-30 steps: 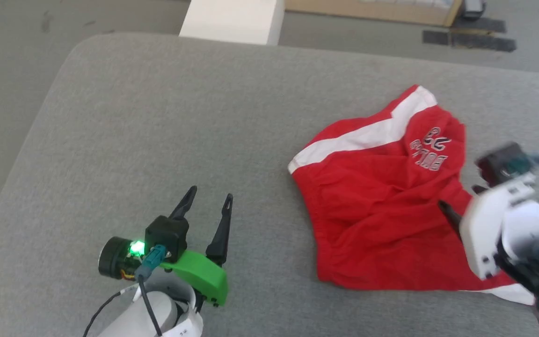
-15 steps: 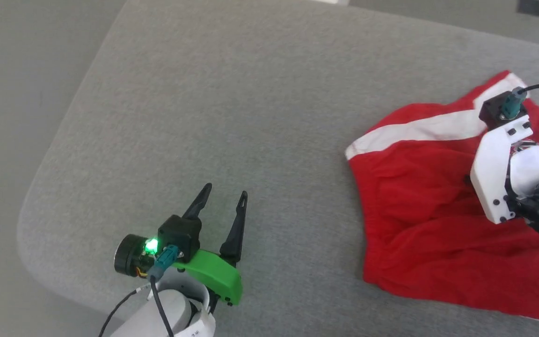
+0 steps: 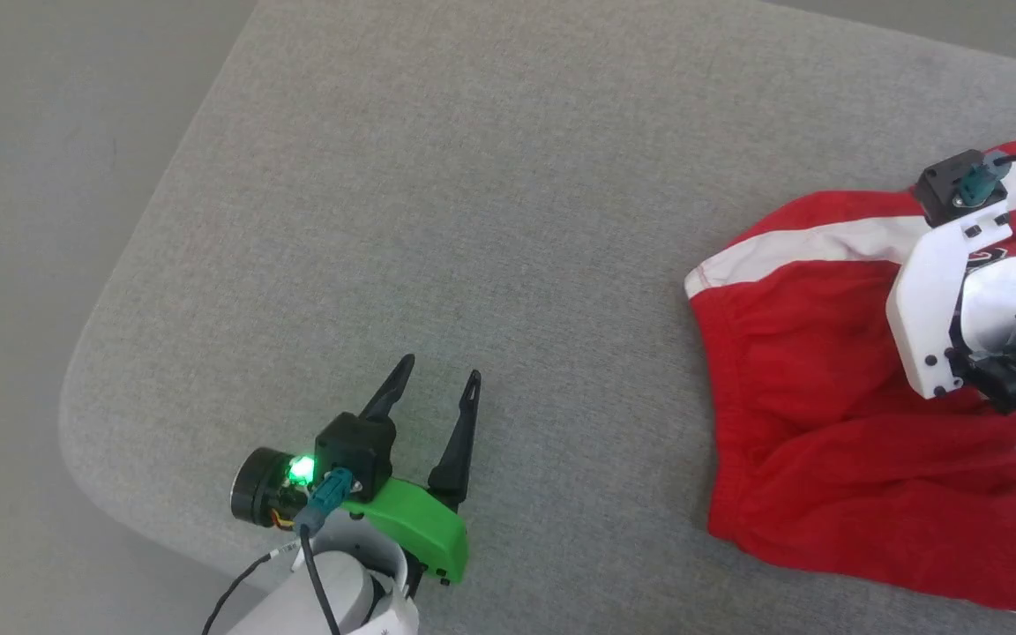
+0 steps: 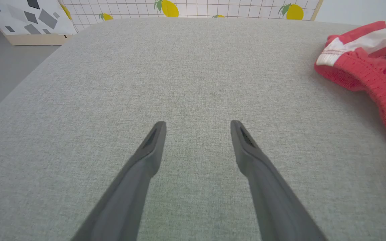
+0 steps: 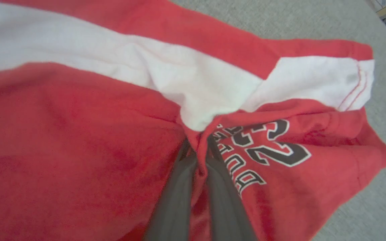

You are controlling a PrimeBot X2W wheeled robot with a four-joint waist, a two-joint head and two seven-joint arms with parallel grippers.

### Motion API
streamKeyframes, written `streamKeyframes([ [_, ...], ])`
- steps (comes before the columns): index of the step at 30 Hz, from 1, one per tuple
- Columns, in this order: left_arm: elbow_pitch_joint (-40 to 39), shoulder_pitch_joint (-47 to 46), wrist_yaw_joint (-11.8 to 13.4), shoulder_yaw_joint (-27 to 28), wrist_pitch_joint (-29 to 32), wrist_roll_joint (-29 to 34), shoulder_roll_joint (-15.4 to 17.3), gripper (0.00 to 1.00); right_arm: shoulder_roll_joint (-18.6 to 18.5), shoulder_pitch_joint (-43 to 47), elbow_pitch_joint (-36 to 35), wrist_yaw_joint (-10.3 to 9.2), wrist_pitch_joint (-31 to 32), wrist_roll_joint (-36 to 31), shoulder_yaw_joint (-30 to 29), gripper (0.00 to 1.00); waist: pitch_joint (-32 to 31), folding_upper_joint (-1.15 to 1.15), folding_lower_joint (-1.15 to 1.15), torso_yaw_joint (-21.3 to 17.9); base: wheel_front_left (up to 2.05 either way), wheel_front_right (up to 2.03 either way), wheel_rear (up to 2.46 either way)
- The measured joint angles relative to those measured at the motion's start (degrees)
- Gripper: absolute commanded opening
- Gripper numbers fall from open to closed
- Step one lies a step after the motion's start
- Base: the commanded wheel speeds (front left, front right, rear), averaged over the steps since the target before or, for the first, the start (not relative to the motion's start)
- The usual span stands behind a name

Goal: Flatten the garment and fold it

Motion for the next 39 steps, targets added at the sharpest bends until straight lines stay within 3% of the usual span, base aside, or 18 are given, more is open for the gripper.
streamKeyframes([
  [12,0.1,-0.1,-0.1,-0.9,0.1,0.0,-0.4,1.00,1.5,-1.7,-2.4,0.00,-1.7,-2.7,-9.2,0.00,-2.1,0.00,0.00,-2.3,0.00,0.00,0.00],
  [19,0.1,-1.3,-1.1,-1.2,0.1,0.0,-1.7,1.00,2.0,-9.4,3.0,0.00,-0.6,-7.3,-12.3,0.00,0.6,0.00,0.00,-0.5,0.00,0.00,0.00],
  [26,0.6,-2.2,-1.6,-1.1,0.0,0.2,-3.3,1.00,0.6,-16.2,12.8,0.00,-4.7,-13.6,-12.5,0.00,3.2,0.00,0.00,2.4,0.00,0.00,0.00],
  [27,0.7,-2.2,-1.6,-1.0,0.0,0.2,-3.4,1.00,0.4,-16.5,14.5,0.00,-5.0,-14.3,-11.8,0.12,3.6,0.00,0.00,2.7,0.00,0.00,0.00],
  [28,0.9,-2.3,-1.6,-0.9,-0.1,0.2,-3.4,1.00,0.3,-16.6,16.0,0.00,-5.5,-14.7,-11.1,1.00,3.8,0.00,0.00,3.1,0.00,0.00,0.00],
  [39,1.4,-2.5,-1.6,1.3,-0.3,0.6,-3.1,1.00,1.7,-16.6,20.9,0.00,-17.6,-10.3,-4.8,1.00,2.1,0.00,0.01,1.1,0.00,0.00,0.00],
])
